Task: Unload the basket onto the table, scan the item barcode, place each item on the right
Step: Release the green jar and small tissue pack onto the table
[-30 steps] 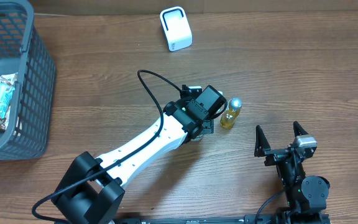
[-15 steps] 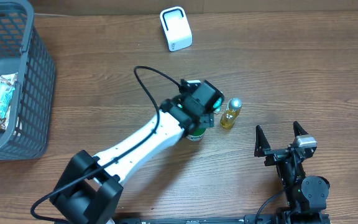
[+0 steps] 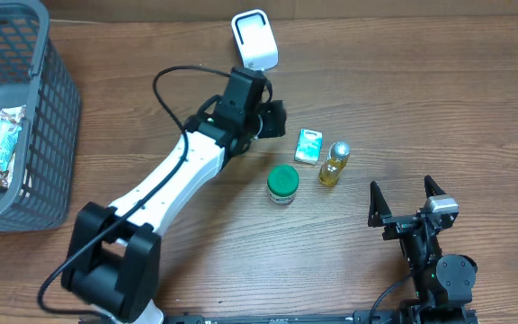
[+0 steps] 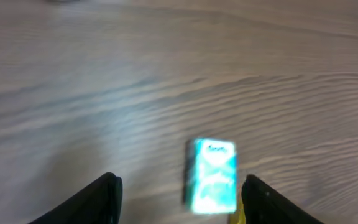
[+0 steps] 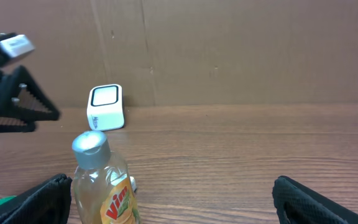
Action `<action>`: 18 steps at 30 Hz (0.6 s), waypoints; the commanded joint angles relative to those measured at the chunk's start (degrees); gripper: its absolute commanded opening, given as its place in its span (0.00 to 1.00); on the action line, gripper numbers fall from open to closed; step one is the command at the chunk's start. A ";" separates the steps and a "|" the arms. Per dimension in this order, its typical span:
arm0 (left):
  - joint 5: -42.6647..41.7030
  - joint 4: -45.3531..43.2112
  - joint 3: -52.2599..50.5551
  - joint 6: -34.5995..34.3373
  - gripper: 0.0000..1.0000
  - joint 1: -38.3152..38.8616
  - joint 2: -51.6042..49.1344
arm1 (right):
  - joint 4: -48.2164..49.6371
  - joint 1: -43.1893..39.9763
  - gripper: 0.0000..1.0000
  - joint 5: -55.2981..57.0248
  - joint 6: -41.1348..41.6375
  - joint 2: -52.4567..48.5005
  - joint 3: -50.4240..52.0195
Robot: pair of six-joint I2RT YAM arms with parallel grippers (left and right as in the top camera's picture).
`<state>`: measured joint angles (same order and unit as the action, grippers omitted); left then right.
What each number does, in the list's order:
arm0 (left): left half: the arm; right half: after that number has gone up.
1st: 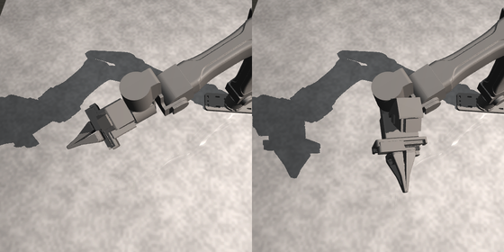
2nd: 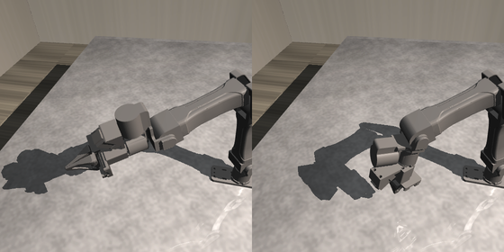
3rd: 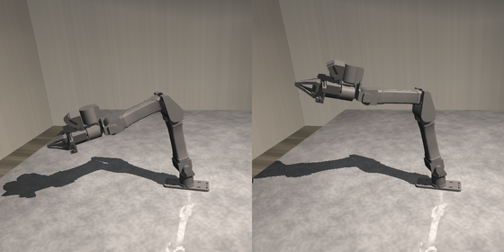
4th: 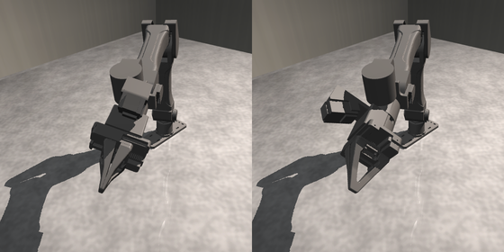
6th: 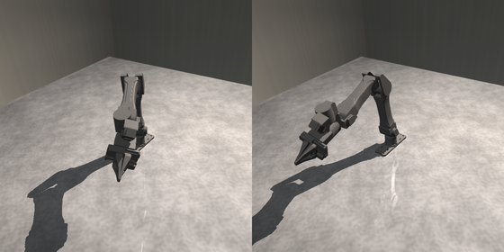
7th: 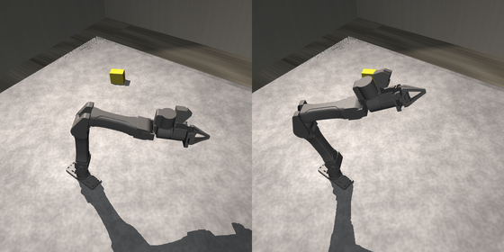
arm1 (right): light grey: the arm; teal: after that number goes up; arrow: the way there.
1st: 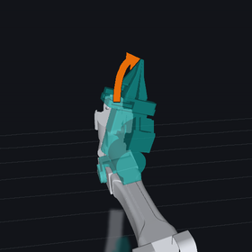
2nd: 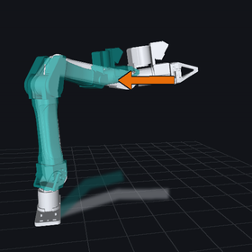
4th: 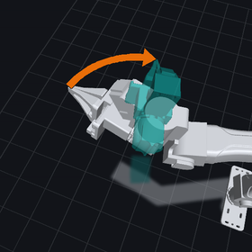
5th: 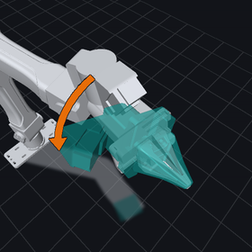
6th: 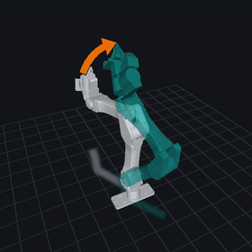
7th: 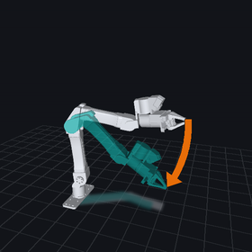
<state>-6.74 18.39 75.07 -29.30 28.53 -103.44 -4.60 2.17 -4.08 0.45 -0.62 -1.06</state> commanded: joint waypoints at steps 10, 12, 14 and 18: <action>-8.33 -13.38 0.96 5.16 0.59 2.75 -14.45 | 0.20 -0.26 1.00 0.20 0.24 0.46 0.61; -8.20 -13.35 0.96 5.60 0.58 2.78 -15.85 | 0.20 -0.26 1.00 0.20 0.24 0.46 0.61; -8.22 -13.35 0.96 5.62 0.57 2.80 -17.16 | 0.20 -0.26 1.00 0.20 0.24 0.46 0.61; -8.37 -13.14 0.96 6.67 0.54 2.84 -18.93 | 0.20 -0.26 1.00 0.20 0.24 0.46 0.61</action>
<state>-13.98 5.43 75.18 -24.84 31.05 -120.53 -4.60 2.17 -4.05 0.40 -0.62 -1.06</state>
